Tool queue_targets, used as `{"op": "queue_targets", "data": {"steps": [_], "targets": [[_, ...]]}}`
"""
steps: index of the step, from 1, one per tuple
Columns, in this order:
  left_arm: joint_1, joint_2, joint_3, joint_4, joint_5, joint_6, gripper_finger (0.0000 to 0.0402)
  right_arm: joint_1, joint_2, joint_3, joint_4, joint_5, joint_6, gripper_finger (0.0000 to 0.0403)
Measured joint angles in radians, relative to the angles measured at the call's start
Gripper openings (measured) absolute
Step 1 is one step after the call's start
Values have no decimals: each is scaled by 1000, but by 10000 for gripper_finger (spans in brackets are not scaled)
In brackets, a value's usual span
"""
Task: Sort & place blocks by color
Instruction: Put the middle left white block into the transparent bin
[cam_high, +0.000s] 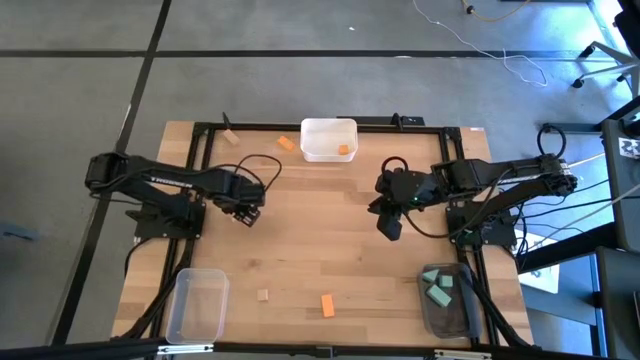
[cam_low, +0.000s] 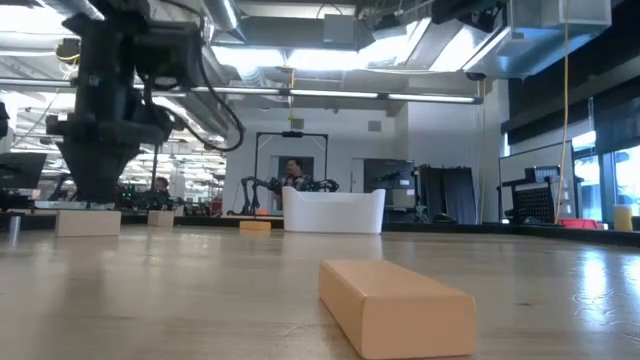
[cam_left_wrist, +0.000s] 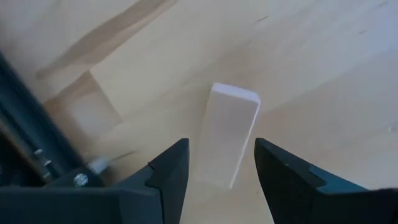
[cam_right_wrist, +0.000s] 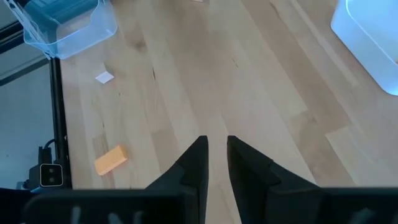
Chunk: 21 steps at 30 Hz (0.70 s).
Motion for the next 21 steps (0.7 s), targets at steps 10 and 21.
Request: {"op": "queue_targets", "data": {"steps": [10,21], "targets": [[32,0,-98,147,43,79,174,0,0,0,0,0,2,60],[33,-4,-187,205,99,45,155,0,0,0,0,1,-2,60]]}}
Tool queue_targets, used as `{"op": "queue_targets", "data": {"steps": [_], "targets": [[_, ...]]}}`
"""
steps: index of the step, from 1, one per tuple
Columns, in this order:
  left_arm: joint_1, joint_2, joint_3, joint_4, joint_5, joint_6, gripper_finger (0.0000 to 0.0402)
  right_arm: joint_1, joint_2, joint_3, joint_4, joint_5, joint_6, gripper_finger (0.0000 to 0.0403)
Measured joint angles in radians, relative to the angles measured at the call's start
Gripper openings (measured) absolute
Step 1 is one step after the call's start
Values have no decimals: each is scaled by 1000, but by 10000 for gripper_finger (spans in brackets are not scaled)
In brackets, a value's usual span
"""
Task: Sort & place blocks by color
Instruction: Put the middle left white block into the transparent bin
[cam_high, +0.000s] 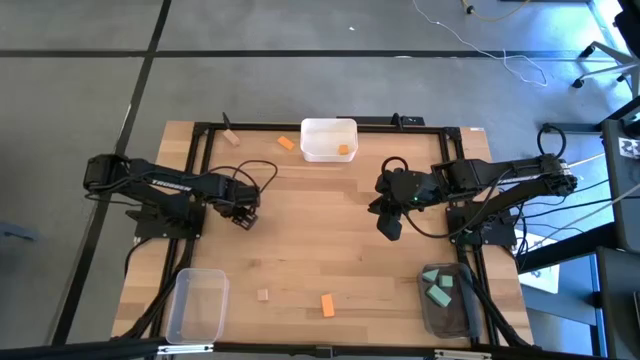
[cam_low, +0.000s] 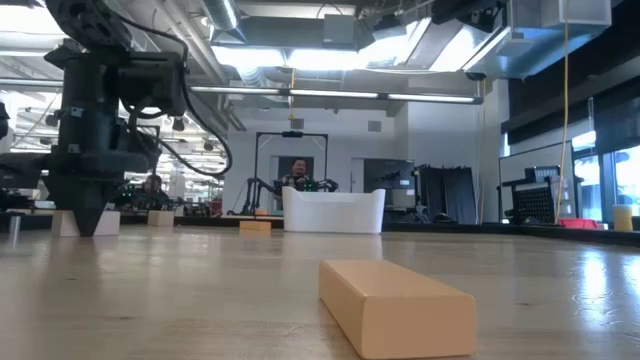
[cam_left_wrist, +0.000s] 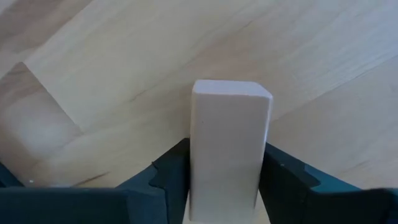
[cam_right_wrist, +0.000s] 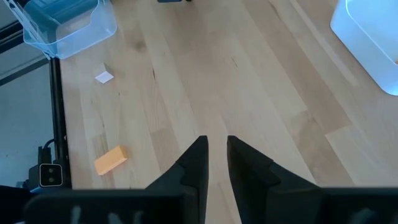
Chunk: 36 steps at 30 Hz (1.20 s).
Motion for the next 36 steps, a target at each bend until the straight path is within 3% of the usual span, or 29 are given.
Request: {"op": "queue_targets", "data": {"steps": [4,12,21,28,36], "targets": [[0,1,-1,2,22,-19,122,0,0,0,0,1,-20,60],[-10,-26,19,1,50,-4,122,0,0,0,46,0,-139,60],[-98,-123,217,-93,49,-3,122,0,0,0,51,0,-164,60],[-266,-137,460,-294,73,-58,122,0,0,0,50,0,-188,60],[-555,-137,643,-358,100,-371,122,-6,0,0,61,51,-192,60]]}}
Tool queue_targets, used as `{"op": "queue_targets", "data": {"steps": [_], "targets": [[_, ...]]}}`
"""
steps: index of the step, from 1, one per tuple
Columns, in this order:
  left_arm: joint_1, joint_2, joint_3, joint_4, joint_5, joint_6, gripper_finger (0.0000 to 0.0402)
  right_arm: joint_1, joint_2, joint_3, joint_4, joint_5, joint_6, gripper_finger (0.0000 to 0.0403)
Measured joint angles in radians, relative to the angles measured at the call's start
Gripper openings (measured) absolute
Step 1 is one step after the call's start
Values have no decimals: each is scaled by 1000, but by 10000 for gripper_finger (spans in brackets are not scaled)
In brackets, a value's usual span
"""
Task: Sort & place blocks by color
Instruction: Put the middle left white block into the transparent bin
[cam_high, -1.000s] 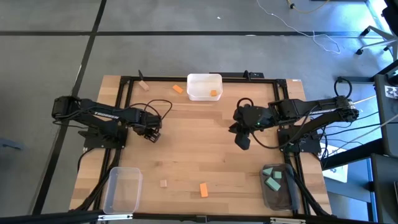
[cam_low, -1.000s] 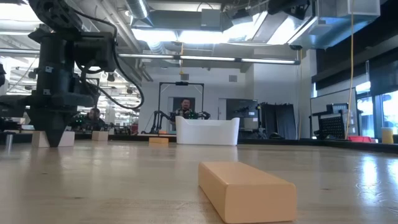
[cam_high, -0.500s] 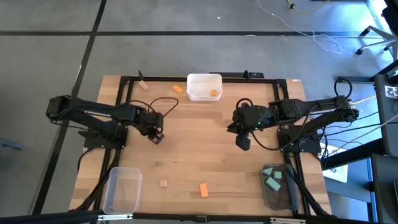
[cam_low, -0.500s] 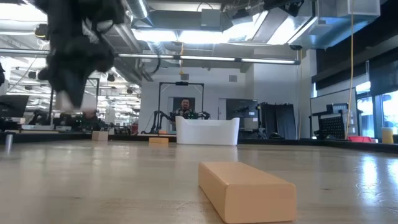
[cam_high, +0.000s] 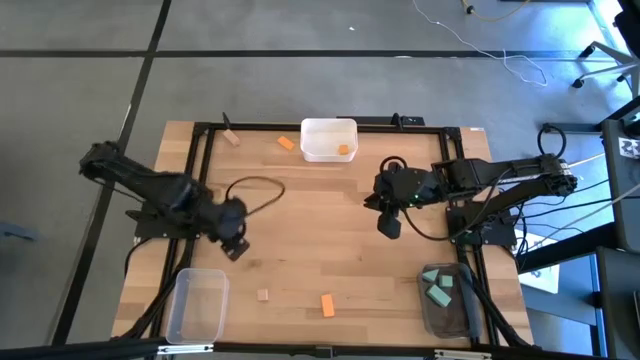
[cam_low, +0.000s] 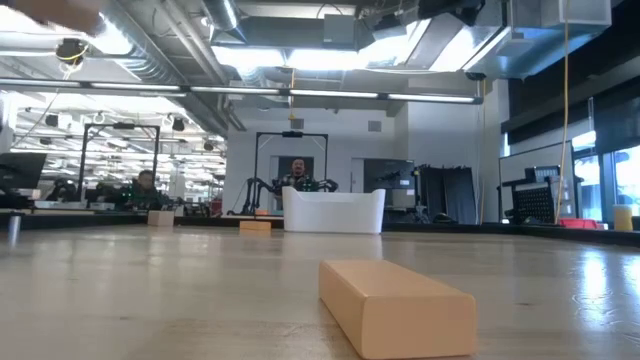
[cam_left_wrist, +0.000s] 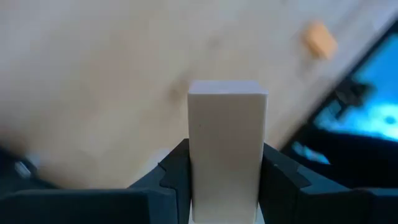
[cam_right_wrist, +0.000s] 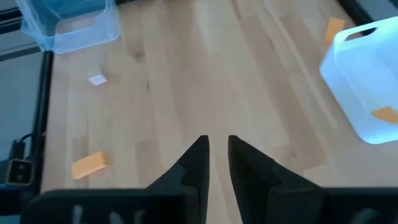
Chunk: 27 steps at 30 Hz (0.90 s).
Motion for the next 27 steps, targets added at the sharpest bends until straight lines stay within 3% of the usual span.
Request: {"op": "queue_targets", "data": {"steps": [7,12,18,27], "targets": [[-276,37,-29,-10,70,-369,122,0,0,0,35,27,-37,60],[-421,96,-32,-2,53,-564,122,0,0,0,84,20,-96,60],[-546,190,-32,3,29,-770,122,0,0,0,104,11,-125,60],[-658,335,-32,95,-17,-949,122,0,0,0,103,11,-126,60]]}}
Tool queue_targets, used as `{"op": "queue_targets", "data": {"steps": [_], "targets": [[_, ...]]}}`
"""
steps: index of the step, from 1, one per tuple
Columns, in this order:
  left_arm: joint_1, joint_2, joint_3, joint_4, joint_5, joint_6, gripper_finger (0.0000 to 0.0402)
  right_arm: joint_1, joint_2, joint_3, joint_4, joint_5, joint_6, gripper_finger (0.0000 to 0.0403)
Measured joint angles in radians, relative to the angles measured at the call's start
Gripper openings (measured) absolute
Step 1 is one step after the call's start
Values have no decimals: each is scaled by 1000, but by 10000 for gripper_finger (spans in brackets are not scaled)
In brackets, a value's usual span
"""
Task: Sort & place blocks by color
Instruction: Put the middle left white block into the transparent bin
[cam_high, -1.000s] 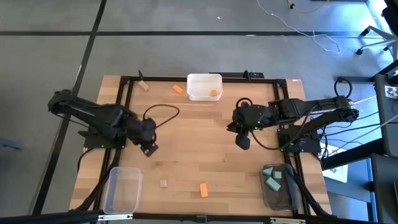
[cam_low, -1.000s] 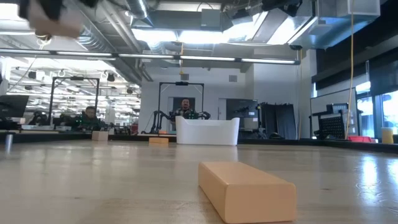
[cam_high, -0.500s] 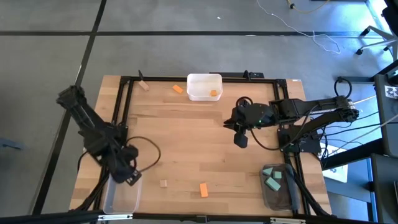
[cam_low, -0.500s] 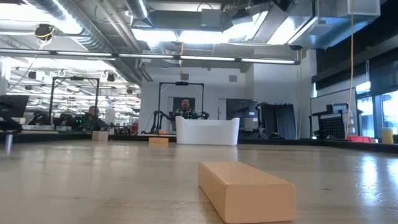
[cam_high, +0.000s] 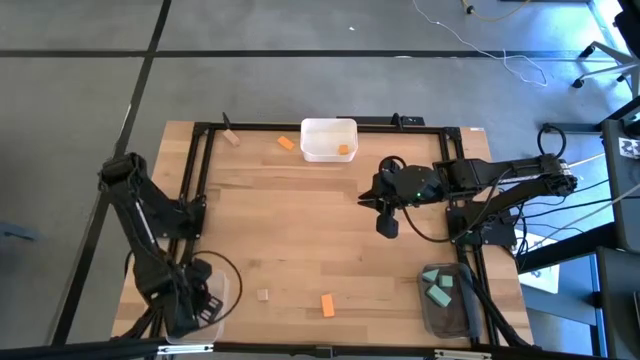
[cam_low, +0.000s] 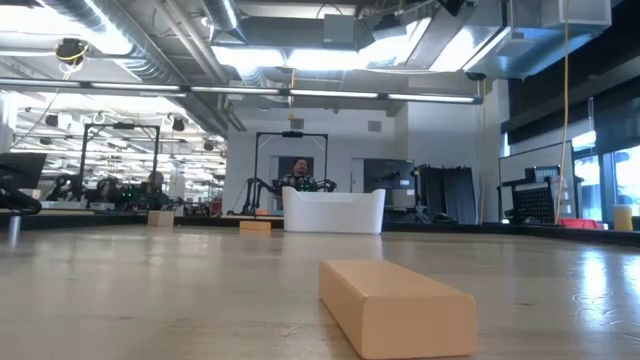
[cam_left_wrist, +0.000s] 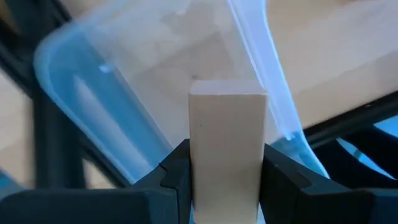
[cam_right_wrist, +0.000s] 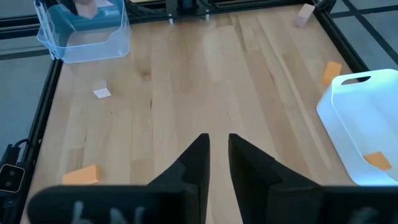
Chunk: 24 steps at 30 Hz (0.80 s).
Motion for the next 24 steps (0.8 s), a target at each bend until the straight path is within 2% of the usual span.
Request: {"op": "queue_targets", "data": {"steps": [5,10,12,17,24], "targets": [[-27,108,0,65,0,-48,122,0,0,0,0,0,0,60],[-24,188,-1,108,-5,-22,122,0,0,0,-1,0,0,60],[-18,227,-2,216,-8,-58,122,0,0,0,0,0,0,60],[-18,289,-21,325,-36,-60,122,0,0,0,11,8,0,60],[-6,320,-21,326,-32,-52,122,0,0,0,16,8,0,60]]}}
